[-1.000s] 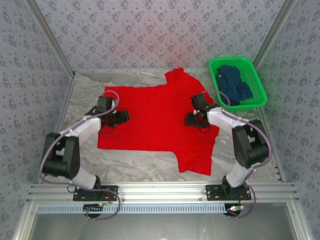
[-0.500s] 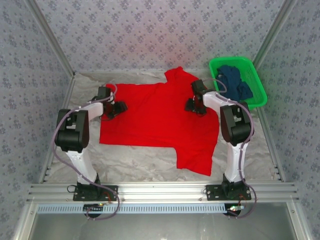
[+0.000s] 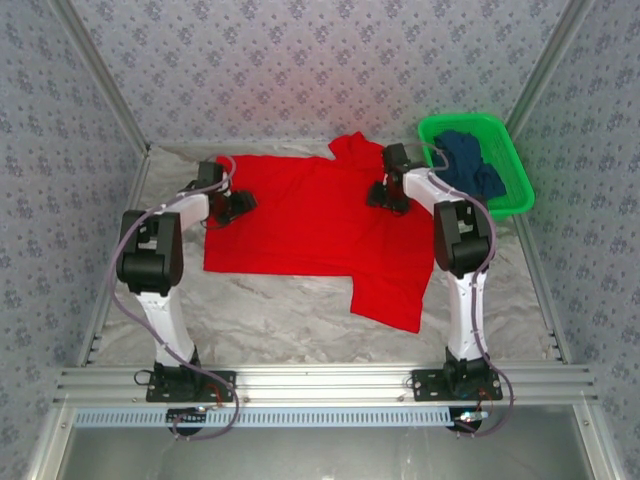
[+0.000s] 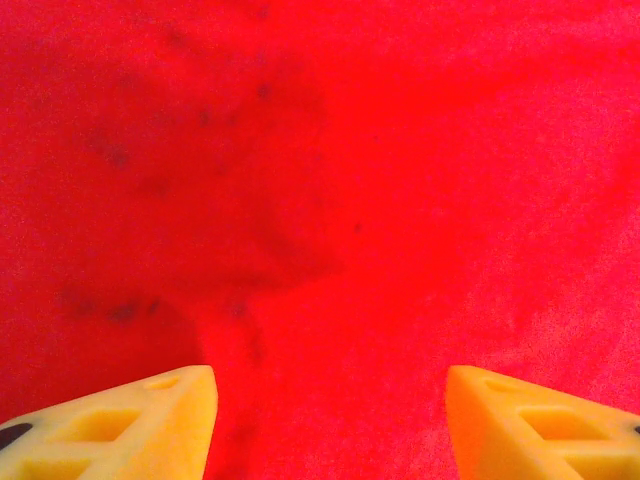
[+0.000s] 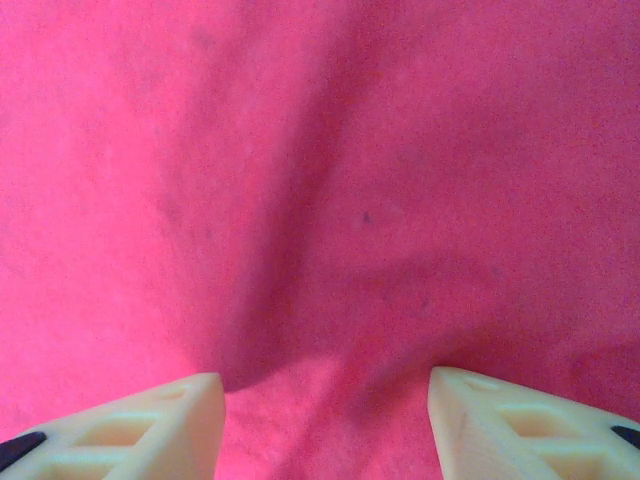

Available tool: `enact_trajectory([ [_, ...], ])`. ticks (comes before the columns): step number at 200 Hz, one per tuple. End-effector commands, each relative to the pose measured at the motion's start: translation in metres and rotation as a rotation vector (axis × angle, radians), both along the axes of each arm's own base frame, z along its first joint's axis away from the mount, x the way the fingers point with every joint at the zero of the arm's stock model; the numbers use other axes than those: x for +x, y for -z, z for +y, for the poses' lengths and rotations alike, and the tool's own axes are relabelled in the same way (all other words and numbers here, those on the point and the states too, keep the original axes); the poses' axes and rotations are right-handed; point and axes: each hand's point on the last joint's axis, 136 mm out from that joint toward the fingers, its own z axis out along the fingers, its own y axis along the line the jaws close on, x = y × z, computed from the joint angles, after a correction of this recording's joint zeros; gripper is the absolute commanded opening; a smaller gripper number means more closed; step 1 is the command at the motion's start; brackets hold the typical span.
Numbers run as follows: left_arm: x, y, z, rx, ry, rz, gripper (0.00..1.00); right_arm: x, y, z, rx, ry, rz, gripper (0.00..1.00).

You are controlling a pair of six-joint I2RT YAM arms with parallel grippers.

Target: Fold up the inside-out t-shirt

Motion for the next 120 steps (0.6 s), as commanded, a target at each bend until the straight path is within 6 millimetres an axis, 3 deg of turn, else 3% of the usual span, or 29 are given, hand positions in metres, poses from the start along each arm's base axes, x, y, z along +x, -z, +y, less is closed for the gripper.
enact_trajectory([
  [1, -0.019, -0.052, 0.019, 0.044, -0.063, -0.119, 0.63, -0.029, -0.044, 0.006, -0.043, -0.097, -0.052, 0.6],
  [29, -0.068, -0.046, 0.046, 0.148, -0.116, -0.106, 0.64, -0.083, -0.066, 0.018, -0.061, -0.16, -0.09, 0.61],
  [48, -0.088, -0.032, 0.059, 0.184, -0.121, -0.059, 0.64, -0.118, -0.061, 0.016, -0.057, -0.17, -0.064, 0.61],
  [63, -0.095, -0.021, 0.069, 0.222, -0.119, -0.006, 0.63, -0.132, -0.065, 0.018, -0.031, -0.172, -0.063, 0.61],
  [67, -0.095, -0.019, 0.072, 0.238, -0.121, 0.003, 0.63, -0.141, -0.055, 0.016, -0.033, -0.175, -0.034, 0.61],
  [120, -0.098, 0.005, 0.087, 0.353, -0.097, 0.111, 0.51, -0.156, -0.05, 0.027, -0.006, -0.216, -0.012, 0.6],
])
